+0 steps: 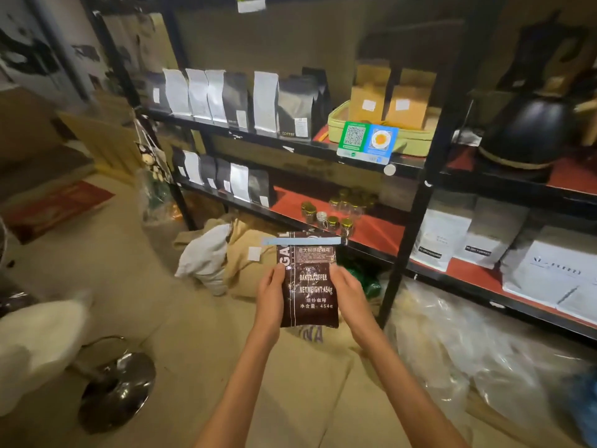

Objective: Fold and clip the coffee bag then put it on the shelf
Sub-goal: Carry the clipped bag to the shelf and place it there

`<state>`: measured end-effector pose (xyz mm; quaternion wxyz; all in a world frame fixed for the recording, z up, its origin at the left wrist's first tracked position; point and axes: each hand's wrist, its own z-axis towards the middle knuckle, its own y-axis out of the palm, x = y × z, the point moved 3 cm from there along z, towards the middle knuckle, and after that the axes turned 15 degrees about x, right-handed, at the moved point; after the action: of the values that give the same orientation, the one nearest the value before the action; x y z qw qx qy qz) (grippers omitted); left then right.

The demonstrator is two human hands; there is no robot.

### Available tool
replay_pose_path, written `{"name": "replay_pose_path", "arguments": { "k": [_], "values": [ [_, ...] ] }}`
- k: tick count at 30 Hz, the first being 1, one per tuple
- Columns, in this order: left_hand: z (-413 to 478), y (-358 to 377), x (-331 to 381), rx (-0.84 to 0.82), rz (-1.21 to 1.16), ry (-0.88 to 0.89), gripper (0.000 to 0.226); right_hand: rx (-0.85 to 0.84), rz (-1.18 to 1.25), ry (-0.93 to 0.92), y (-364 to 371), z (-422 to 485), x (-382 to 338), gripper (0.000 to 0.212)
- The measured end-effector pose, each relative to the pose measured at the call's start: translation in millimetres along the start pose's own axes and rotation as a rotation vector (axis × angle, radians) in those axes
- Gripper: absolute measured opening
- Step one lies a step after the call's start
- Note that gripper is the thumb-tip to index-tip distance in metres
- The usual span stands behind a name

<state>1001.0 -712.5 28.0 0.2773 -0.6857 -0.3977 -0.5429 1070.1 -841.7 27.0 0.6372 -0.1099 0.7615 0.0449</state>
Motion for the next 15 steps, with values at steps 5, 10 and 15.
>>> {"name": "replay_pose_path", "arguments": {
  "k": [5,10,15],
  "values": [
    [74.7,15.8,16.5,0.010,0.019,-0.003,0.024,-0.014,-0.007,-0.001,41.0,68.7,-16.9,0.037],
    [155.9,20.7,31.4,-0.029,0.051,0.015,0.024,0.002,0.003,0.047,91.6,123.7,-22.6,0.036],
    [263.7,12.9,26.6,-0.180,0.183,0.060,0.042,0.118,-0.002,0.046,163.4,175.3,-19.5,0.038]
  ]
}}
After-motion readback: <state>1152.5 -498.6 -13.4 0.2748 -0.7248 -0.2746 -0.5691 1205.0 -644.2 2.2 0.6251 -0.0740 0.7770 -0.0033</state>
